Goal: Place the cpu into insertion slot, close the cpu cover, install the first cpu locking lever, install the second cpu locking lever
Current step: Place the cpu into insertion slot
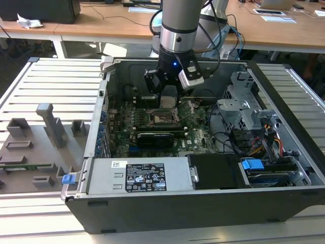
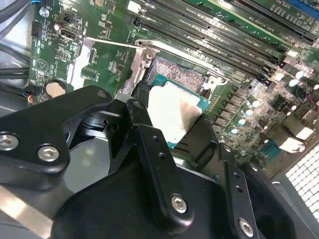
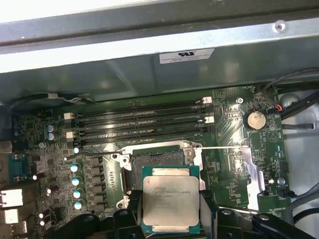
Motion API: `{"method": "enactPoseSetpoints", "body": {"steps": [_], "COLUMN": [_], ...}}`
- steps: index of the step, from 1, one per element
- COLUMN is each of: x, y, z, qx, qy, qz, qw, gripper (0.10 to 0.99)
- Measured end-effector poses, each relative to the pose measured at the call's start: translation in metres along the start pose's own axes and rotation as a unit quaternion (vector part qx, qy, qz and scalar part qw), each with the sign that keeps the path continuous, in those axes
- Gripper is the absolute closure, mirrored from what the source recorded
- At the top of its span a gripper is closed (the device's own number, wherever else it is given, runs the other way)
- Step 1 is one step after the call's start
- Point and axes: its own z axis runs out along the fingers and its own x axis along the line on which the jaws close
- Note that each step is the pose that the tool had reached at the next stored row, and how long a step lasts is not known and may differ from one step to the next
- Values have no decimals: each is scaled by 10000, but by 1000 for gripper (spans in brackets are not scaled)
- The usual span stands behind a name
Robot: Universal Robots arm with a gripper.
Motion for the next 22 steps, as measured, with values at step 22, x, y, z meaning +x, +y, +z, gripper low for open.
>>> {"method": "enactPoseSetpoints", "body": {"steps": [22], "x": [0], "y": [0], "z": [10], "qx": [-16], "qy": [-40], "qz": [1213], "qw": [9926], "gripper": [545]}}
